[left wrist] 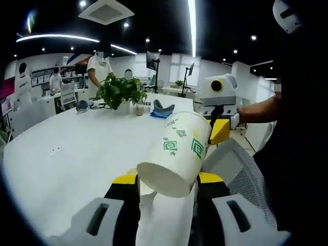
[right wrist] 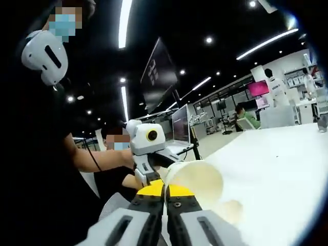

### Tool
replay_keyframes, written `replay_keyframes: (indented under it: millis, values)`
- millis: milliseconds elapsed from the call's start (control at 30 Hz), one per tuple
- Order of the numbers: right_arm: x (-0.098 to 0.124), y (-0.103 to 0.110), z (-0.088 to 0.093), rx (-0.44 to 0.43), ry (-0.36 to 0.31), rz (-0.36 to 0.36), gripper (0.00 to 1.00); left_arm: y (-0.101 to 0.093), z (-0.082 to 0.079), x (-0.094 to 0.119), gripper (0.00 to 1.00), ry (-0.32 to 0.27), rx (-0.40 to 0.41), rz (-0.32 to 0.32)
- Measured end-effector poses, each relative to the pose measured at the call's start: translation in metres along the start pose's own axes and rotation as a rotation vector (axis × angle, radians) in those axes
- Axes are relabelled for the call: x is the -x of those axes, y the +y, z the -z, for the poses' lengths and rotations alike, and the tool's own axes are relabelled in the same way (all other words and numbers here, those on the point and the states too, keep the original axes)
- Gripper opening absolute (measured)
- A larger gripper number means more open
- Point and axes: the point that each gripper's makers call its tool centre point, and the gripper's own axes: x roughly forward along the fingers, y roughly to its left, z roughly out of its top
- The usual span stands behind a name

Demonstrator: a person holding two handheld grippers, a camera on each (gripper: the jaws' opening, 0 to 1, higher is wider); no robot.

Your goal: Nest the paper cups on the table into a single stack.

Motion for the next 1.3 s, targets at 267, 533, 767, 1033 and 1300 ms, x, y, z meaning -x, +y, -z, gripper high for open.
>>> replay_keyframes:
  millis: [267, 533, 767, 1033, 1300]
  values:
    - [0.005, -0.004, -0.006, 0.056, 0.037, 0.027, 0.00, 0.006, -0.003, 0.000, 0.54, -0.010, -0.025, -0.049]
    - [0.010, -0.014, -0.017, 0.103, 0.085, 0.054, 0.00, 0.020, -0.002, 0.007, 0.66, -0.018, -0.041, -0.125]
    - [0.015, -0.031, -0.020, 0.127, 0.154, 0.122, 0.00, 0.027, 0.000, 0.008, 0.81, -0.032, -0.044, -0.183]
    - [0.020, -0.049, -0.004, 0.165, 0.297, 0.184, 0.00, 0.027, 0.008, 0.009, 0.92, -0.027, -0.058, -0.214]
    - [0.014, -0.066, 0.014, 0.195, 0.443, 0.184, 0.00, 0.030, 0.016, 0.018, 0.99, -0.031, -0.026, -0.261]
